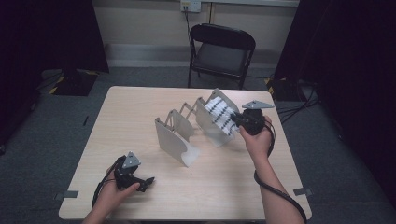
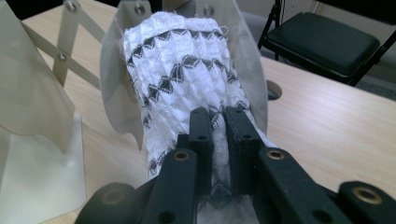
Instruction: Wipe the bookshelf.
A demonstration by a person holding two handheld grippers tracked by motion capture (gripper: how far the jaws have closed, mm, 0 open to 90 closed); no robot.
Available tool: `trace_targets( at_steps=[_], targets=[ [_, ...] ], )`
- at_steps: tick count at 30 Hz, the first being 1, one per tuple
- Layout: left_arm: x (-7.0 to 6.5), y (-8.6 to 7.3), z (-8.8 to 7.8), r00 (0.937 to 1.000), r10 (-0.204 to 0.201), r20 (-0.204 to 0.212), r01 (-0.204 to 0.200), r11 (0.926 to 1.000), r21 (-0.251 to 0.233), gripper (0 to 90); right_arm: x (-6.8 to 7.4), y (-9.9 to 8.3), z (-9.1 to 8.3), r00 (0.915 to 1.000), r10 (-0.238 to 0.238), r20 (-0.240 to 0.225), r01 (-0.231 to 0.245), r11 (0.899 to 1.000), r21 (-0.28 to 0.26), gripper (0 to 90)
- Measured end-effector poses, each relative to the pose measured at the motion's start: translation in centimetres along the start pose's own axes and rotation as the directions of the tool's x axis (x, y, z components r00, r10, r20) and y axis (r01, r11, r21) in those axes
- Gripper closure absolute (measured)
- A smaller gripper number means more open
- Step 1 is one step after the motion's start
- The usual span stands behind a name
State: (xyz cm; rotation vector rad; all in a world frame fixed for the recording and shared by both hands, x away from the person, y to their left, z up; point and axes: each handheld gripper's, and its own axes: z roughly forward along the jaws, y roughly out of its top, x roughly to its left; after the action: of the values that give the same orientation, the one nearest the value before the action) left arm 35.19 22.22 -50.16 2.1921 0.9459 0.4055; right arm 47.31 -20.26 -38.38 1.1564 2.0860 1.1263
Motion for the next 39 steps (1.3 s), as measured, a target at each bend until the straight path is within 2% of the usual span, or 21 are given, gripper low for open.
trace_targets(
  at_steps=[12,17,20,21,24,27,28,29,32,35,37,39],
  targets=[
    [0.0,0.0,0.0,1.0,0.001,0.0,-0.001,1.0,0.001,0.2,0.5,-4.6,4.0,0.9996,0.028,-0.005,-0.028,0.994,0.104,81.5],
    [0.0,0.0,0.0,1.0,0.006,0.0,-0.006,1.0,0.005,0.3,0.6,-6.0,5.0,0.9992,0.039,-0.001,-0.038,0.99,0.136,81.2],
    [-0.1,0.0,0.0,1.0,-0.007,0.002,0.007,1.0,-0.005,0.3,0.8,-6.9,5.5,0.9992,0.04,0.0,-0.039,0.986,0.161,80.8],
    [0.0,0.0,0.0,1.0,0.002,0.001,-0.002,1.0,0.002,0.2,0.9,-7.1,5.6,0.9991,0.043,-0.001,-0.042,0.985,0.17,80.1],
    [0.0,0.0,0.0,1.0,0.0,0.001,0.0,1.0,0.0,0.2,1.1,-7.5,5.6,0.9982,0.06,-0.007,-0.058,0.985,0.161,74.1],
    [-0.1,0.0,0.0,1.0,-0.006,0.001,0.006,1.0,-0.004,0.3,1.3,-7.1,5.3,0.9974,0.071,-0.013,-0.068,0.99,0.126,59.2],
    [0.0,0.0,0.0,1.0,0.001,-0.001,-0.001,1.0,0.001,0.3,1.3,-6.9,5.1,0.9964,0.081,-0.027,-0.077,0.991,0.109,56.2],
    [0.0,0.0,0.0,1.0,0.0,0.001,0.0,1.0,0.0,0.2,1.4,-6.7,5.1,0.9961,0.077,-0.043,-0.073,0.992,0.1,53.6],
    [0.0,0.0,0.0,1.0,-0.005,0.001,0.005,1.0,-0.004,0.2,2.0,-6.3,5.4,0.999,0.02,-0.039,-0.015,0.994,0.106,42.1],
    [0.0,0.0,0.0,1.0,0.0,0.001,0.0,1.0,0.0,0.2,2.5,-7.1,6.4,0.9997,-0.014,-0.021,0.017,0.986,0.163,37.2],
    [0.0,0.0,0.0,1.0,0.001,0.001,-0.001,1.0,0.0,0.2,2.7,-7.8,6.9,0.9998,-0.015,-0.011,0.017,0.982,0.189,38.0],
    [0.0,0.0,0.0,1.0,-0.002,0.002,0.002,1.0,0.0,0.3,3.0,-8.2,7.0,0.9992,-0.037,0.012,0.034,0.983,0.18,46.8]
  ],
)
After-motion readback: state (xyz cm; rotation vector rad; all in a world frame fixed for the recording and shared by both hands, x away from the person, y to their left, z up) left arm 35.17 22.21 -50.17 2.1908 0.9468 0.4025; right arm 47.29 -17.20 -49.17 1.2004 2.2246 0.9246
